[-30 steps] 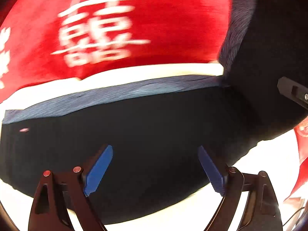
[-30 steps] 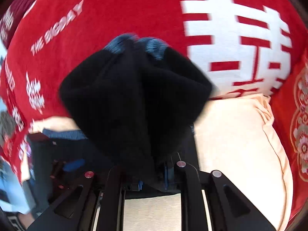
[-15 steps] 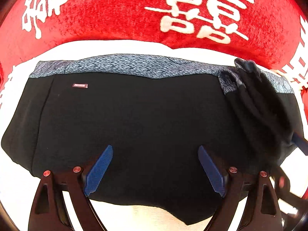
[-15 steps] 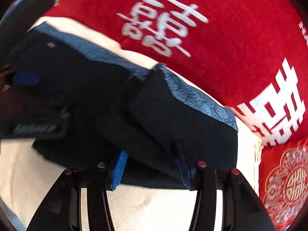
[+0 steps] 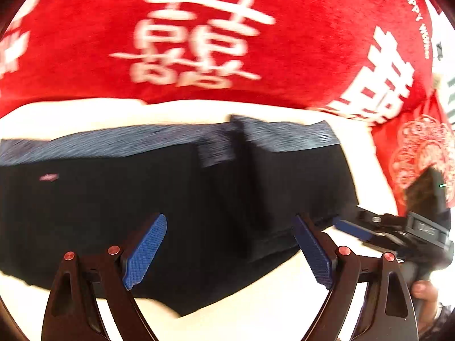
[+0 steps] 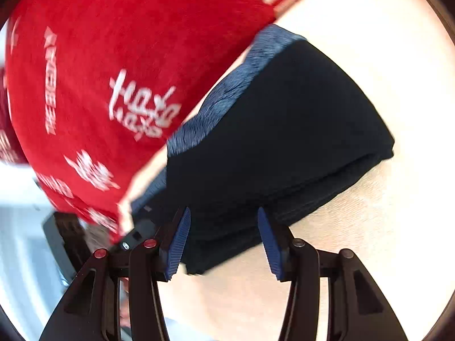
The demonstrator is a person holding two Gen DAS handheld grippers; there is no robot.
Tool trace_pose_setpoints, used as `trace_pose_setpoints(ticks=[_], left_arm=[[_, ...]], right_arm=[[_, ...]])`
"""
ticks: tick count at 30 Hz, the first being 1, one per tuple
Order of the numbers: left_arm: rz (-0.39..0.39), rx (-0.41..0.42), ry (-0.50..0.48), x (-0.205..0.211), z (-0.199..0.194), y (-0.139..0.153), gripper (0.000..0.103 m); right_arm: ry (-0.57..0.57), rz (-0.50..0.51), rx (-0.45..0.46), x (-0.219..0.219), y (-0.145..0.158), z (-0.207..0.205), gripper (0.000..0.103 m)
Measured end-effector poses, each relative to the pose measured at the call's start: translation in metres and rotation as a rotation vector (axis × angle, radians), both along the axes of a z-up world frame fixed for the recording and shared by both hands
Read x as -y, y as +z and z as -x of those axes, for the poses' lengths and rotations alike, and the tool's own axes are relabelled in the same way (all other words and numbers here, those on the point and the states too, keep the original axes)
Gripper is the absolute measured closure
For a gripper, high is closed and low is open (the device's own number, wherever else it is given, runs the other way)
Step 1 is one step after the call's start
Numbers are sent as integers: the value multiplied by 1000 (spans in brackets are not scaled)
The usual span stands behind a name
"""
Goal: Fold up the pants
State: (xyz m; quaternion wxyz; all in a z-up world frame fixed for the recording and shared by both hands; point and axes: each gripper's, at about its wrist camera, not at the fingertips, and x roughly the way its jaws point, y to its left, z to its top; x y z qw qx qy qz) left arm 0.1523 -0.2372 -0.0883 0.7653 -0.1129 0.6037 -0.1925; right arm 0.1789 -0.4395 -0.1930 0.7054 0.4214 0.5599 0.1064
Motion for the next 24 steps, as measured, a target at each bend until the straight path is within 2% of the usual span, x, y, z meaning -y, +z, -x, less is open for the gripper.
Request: trace_pose_setpoints(ticks=[1, 5, 8, 9, 11, 12, 15, 18, 21, 24], left_arm=[[14, -5, -17, 14, -7, -1, 12], [8, -38, -58, 35, -13, -3, 13], [17, -108, -72, 47, -28, -29, 30], [15, -125, -78, 51, -28, -33, 43], [-11, -147, -97, 57, -27, -43, 55], [-22, -143, -103, 58, -25, -45, 57], [-33, -117, -108, 59, -19, -38, 62], [-12, -82, -108, 51, -8, -18, 62], [-18, -57, -111, 44, 6, -6, 62], [-86, -74, -106, 39, 17, -20, 62]], right_arm=[[-25, -45, -11, 4, -5, 0, 50], [-69, -113, -44, 5, -18, 3, 50], [-130, -174, -76, 12, -32, 3, 50], [-162, -206, -95, 12, -41, 1, 50], [-221, -267, -118, 17, -55, 0, 72], [-232, -281, -132, 17, -61, 1, 97], [-219, -266, -132, 20, -59, 2, 98], [-105, -192, -52, 14, -32, -1, 98], [-31, -149, -43, 9, -17, 0, 98], [13, -108, -74, -1, -25, 1, 98]])
